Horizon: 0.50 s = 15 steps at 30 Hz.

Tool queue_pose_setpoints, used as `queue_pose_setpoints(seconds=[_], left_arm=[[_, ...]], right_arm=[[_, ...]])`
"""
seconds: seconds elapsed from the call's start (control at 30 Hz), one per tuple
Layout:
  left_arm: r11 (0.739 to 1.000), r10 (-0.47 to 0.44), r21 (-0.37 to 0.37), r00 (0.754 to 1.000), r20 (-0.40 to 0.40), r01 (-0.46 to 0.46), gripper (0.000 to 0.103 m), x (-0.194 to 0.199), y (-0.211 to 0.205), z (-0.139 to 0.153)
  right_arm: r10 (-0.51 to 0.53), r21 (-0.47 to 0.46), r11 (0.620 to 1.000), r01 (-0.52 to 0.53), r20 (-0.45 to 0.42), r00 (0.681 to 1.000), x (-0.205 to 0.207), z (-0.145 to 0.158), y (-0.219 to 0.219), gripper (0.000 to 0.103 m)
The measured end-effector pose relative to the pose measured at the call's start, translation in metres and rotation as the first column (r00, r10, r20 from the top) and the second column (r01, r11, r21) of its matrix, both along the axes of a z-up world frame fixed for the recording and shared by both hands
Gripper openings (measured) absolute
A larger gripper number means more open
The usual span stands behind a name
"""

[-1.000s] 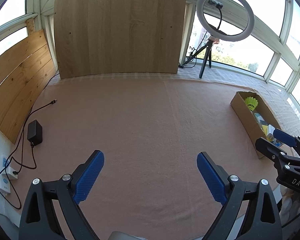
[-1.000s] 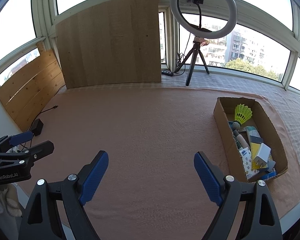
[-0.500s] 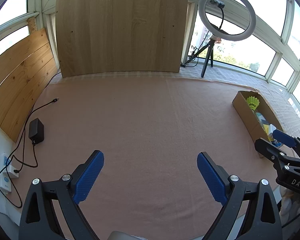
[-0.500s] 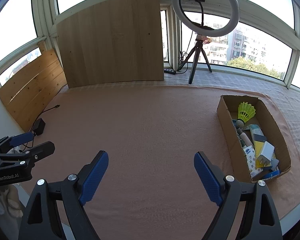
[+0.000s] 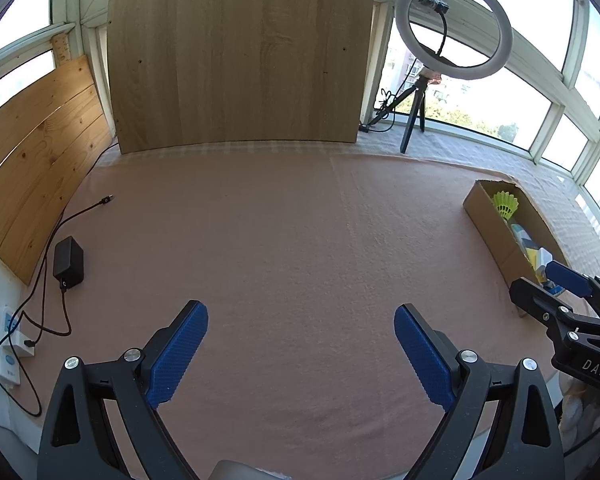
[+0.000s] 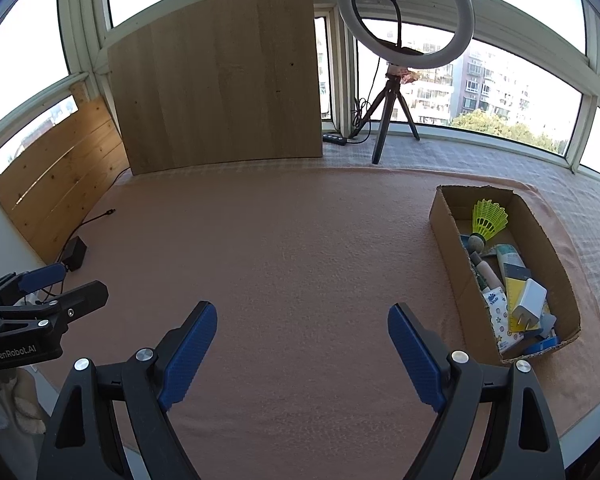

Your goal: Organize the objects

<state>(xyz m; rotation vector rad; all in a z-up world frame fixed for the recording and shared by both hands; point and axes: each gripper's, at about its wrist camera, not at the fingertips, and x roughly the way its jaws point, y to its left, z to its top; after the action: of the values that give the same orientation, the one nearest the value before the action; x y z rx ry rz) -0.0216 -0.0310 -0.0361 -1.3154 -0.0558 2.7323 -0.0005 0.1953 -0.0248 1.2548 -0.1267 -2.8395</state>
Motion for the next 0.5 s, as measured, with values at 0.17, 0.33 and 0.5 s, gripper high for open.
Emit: queue_pose_setpoints(seconds=[0.17,0.33,0.5], left_arm=[[1.0,0.002,-0.001,1.0,0.002,-0.002,0.096,-0.0002,0.0005,-0.0005],[1.0,0.0,-0.001,1.0,0.002,0.0,0.096,-0.0008,0.0,-0.0008],[1.0,0.0,-0.002,1.0,0.004,0.0,0.096,-0.0022,-0.0009,-0.0022]], right_arm=[[0.0,-0.004,1.0,0.0,0.002,1.0,-0.0015,-0.0011,0.0013,0.085],[0.001,-0.004,1.0,-0.001,0.003,1.0,-0.0019,-0.0012,0.0005,0.085],[0.001,-0.004,1.0,-0.001,0.003,1.0,-0.0023,-0.0013,0.0003,0.085]])
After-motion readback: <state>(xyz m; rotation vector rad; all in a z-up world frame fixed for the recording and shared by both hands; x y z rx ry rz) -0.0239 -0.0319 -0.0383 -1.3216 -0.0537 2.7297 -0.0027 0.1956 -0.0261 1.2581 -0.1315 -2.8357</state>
